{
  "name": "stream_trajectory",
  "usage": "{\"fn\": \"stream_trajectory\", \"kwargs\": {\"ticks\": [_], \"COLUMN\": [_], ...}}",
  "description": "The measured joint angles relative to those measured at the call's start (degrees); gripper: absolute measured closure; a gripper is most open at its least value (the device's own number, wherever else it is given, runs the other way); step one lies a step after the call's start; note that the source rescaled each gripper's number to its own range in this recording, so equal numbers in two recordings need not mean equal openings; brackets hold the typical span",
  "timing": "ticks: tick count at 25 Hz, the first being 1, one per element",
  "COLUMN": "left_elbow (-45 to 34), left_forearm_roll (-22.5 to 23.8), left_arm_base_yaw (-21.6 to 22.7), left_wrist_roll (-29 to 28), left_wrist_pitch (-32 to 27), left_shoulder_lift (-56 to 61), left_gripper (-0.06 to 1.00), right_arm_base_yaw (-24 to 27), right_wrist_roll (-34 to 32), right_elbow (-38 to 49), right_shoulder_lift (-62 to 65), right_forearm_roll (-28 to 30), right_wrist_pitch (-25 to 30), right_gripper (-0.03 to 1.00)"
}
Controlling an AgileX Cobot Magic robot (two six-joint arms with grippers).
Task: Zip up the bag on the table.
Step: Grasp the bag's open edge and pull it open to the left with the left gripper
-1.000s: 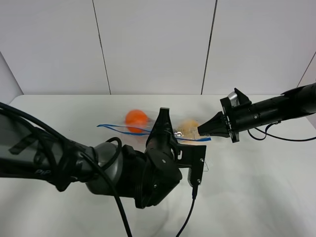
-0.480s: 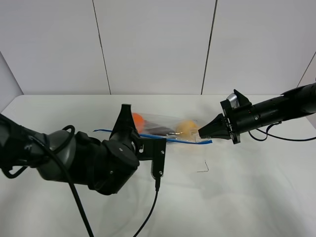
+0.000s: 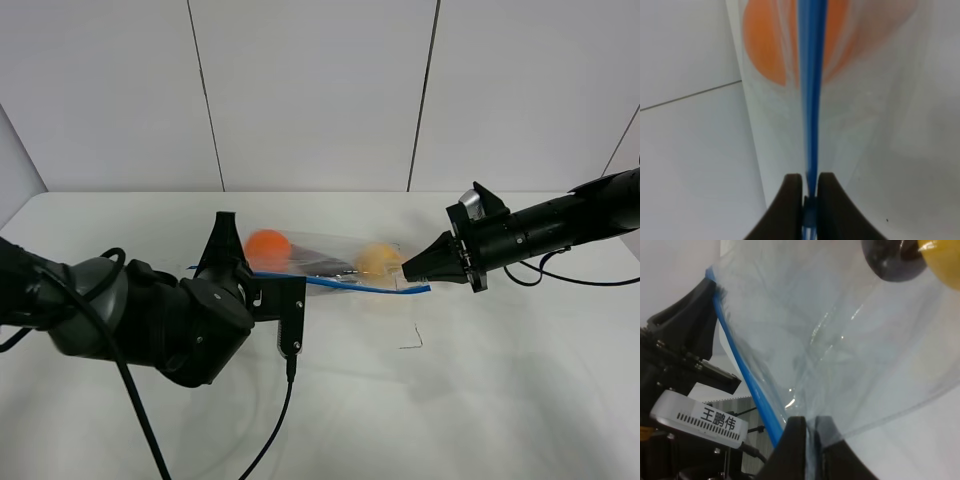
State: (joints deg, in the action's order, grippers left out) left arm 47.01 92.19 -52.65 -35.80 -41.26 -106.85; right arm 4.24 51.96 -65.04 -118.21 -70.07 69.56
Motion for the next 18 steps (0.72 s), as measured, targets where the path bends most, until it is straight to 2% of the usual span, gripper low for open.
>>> {"fn": "stream_trajectory", "kwargs": {"ticks": [7, 18], "left_elbow": [0.0, 0.0], "left_forearm_roll": [-0.12, -0.22], "left_arm_base_yaw": [2.67, 3.5], "left_wrist_roll": [0.0, 0.0], "left_wrist_pitch": [-0.02, -0.55], "left_shoulder_lift": [0.02, 0.02], "left_gripper": [0.94, 0.94], "right_arm_base_yaw": [0.0, 0.0], "right_wrist_roll": [0.0, 0.0], "right_elbow": [0.0, 0.0], "right_shoulder_lift": [0.0, 0.0], "right_forearm_roll": [-0.11, 0.0], "right_wrist_pitch": [0.0, 0.0], "right_gripper": [0.97, 0.97]}}
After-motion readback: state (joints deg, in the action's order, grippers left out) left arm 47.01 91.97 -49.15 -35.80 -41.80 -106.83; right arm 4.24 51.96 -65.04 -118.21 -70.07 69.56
